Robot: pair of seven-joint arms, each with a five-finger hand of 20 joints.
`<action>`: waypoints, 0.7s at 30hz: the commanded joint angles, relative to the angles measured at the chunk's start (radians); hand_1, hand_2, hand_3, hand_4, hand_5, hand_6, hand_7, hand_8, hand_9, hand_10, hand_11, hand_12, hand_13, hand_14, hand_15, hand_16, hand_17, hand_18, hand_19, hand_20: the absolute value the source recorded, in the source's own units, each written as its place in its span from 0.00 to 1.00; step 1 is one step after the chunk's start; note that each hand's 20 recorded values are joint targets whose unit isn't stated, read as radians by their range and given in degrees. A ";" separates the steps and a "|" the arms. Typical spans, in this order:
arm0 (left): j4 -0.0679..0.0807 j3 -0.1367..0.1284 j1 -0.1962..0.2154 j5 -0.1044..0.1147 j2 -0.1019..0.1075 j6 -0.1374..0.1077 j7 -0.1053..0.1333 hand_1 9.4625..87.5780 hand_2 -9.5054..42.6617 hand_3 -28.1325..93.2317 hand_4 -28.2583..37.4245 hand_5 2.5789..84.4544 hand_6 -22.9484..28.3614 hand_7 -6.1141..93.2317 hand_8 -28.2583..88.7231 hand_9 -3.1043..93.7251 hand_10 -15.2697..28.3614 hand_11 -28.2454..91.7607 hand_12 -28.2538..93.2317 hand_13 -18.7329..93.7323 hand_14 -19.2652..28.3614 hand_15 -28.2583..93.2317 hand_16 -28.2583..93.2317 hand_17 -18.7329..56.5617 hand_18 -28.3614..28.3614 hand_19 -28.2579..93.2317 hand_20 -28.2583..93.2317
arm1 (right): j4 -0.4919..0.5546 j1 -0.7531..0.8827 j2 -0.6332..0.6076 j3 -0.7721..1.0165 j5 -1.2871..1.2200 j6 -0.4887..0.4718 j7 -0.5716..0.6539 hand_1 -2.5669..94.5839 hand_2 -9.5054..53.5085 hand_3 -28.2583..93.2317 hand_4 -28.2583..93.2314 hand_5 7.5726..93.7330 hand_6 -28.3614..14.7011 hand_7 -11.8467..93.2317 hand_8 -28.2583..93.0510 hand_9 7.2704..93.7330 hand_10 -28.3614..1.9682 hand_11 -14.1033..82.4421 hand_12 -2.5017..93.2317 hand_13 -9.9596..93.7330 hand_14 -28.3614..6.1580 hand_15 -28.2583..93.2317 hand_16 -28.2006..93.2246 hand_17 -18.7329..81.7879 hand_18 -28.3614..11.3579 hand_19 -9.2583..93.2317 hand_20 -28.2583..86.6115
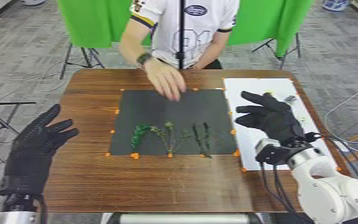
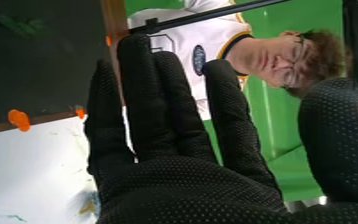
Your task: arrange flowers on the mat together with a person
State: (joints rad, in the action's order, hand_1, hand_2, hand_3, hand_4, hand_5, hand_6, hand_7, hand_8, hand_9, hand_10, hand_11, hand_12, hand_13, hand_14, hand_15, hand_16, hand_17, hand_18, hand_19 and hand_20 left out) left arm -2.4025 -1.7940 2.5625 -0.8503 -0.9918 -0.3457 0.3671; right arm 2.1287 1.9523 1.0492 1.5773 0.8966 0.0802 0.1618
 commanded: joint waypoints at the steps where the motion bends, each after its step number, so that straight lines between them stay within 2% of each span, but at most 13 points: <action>1: 0.002 0.012 -0.003 -0.001 0.006 -0.001 -0.002 0.13 0.17 0.87 0.00 0.36 0.56 0.22 0.15 0.38 0.79 0.44 0.33 0.38 0.97 0.67 0.17 0.12 0.91 0.62 0.37 | 0.009 -0.029 -0.053 -0.014 0.135 0.105 0.049 0.22 0.31 0.84 0.02 0.47 0.59 0.24 0.14 0.49 0.25 0.36 0.19 0.51 0.22 0.71 0.30 0.32 0.06 0.69 0.39; 5: 0.003 0.017 -0.005 -0.001 0.010 0.001 -0.005 0.13 0.18 0.87 0.00 0.36 0.56 0.22 0.15 0.38 0.78 0.44 0.33 0.38 0.97 0.67 0.17 0.12 0.91 0.62 0.37 | 0.004 -0.062 -0.098 -0.039 0.322 0.166 0.133 0.24 0.29 0.84 0.03 0.47 0.59 0.24 0.14 0.48 0.24 0.36 0.18 0.52 0.23 0.72 0.30 0.33 0.05 0.71 0.39; 8: 0.004 0.018 -0.010 -0.004 0.009 0.003 -0.008 0.13 0.18 0.87 0.00 0.36 0.56 0.22 0.15 0.38 0.78 0.44 0.33 0.38 0.97 0.67 0.17 0.12 0.91 0.62 0.37 | -0.013 -0.103 -0.150 -0.103 0.430 0.287 0.167 0.26 0.27 0.85 0.03 0.47 0.59 0.24 0.14 0.47 0.25 0.36 0.18 0.53 0.25 0.73 0.30 0.34 0.06 0.72 0.39; 10: 0.003 0.018 -0.010 -0.005 0.009 0.005 -0.012 0.13 0.17 0.87 0.00 0.36 0.56 0.22 0.15 0.38 0.78 0.44 0.33 0.38 0.97 0.67 0.17 0.12 0.91 0.62 0.37 | -0.032 -0.181 -0.172 -0.182 0.541 0.362 0.272 0.29 0.25 0.86 0.04 0.48 0.60 0.25 0.14 0.48 0.28 0.36 0.19 0.55 0.28 0.74 0.30 0.36 0.07 0.73 0.39; 14: 0.002 0.020 -0.009 -0.004 0.007 -0.002 -0.009 0.13 0.17 0.87 0.00 0.36 0.56 0.22 0.15 0.38 0.79 0.44 0.33 0.38 0.97 0.67 0.16 0.12 0.91 0.62 0.37 | -0.058 -0.229 -0.201 -0.238 0.763 0.382 0.398 0.31 0.23 0.86 0.04 0.48 0.61 0.26 0.14 0.48 0.30 0.37 0.18 0.57 0.31 0.74 0.30 0.38 0.07 0.75 0.38; 17: 0.001 0.020 -0.011 -0.005 0.007 -0.001 -0.014 0.13 0.18 0.88 0.00 0.36 0.56 0.22 0.15 0.38 0.79 0.44 0.33 0.38 0.97 0.67 0.16 0.12 0.91 0.62 0.37 | -0.090 -0.279 -0.218 -0.290 0.911 0.349 0.498 0.32 0.21 0.86 0.03 0.48 0.62 0.27 0.13 0.48 0.31 0.37 0.18 0.57 0.32 0.75 0.29 0.39 0.08 0.75 0.37; 18: 0.001 0.022 -0.014 -0.006 0.006 -0.001 -0.016 0.13 0.18 0.88 0.00 0.36 0.56 0.22 0.15 0.38 0.79 0.44 0.33 0.38 0.97 0.67 0.16 0.12 0.91 0.62 0.37 | -0.108 -0.302 -0.227 -0.316 0.948 0.345 0.522 0.33 0.21 0.86 0.03 0.48 0.62 0.27 0.13 0.49 0.31 0.37 0.18 0.58 0.32 0.75 0.29 0.39 0.07 0.76 0.37; 20: 0.002 0.024 -0.015 -0.008 0.008 0.002 -0.015 0.13 0.18 0.88 0.00 0.37 0.56 0.22 0.15 0.38 0.79 0.44 0.33 0.38 0.97 0.67 0.16 0.12 0.91 0.62 0.37 | -0.167 -0.353 -0.252 -0.396 1.061 0.401 0.546 0.34 0.19 0.86 0.03 0.48 0.62 0.27 0.13 0.49 0.32 0.37 0.18 0.58 0.33 0.74 0.29 0.39 0.08 0.76 0.36; 21: 0.002 0.025 -0.019 -0.008 0.008 0.004 -0.021 0.13 0.18 0.88 0.00 0.37 0.56 0.22 0.15 0.38 0.79 0.44 0.33 0.38 0.97 0.67 0.16 0.12 0.91 0.62 0.37 | -0.183 -0.366 -0.249 -0.405 1.108 0.372 0.570 0.34 0.19 0.86 0.03 0.49 0.62 0.27 0.13 0.49 0.32 0.38 0.18 0.58 0.34 0.75 0.29 0.40 0.08 0.76 0.36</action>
State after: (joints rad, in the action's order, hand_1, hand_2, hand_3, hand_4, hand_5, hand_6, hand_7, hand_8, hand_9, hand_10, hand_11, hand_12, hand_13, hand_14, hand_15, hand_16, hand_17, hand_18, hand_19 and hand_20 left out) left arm -2.4020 -1.7774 2.5482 -0.8504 -0.9820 -0.3459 0.3652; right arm 2.0520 1.7019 0.8463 1.2867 1.7268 0.4609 0.6626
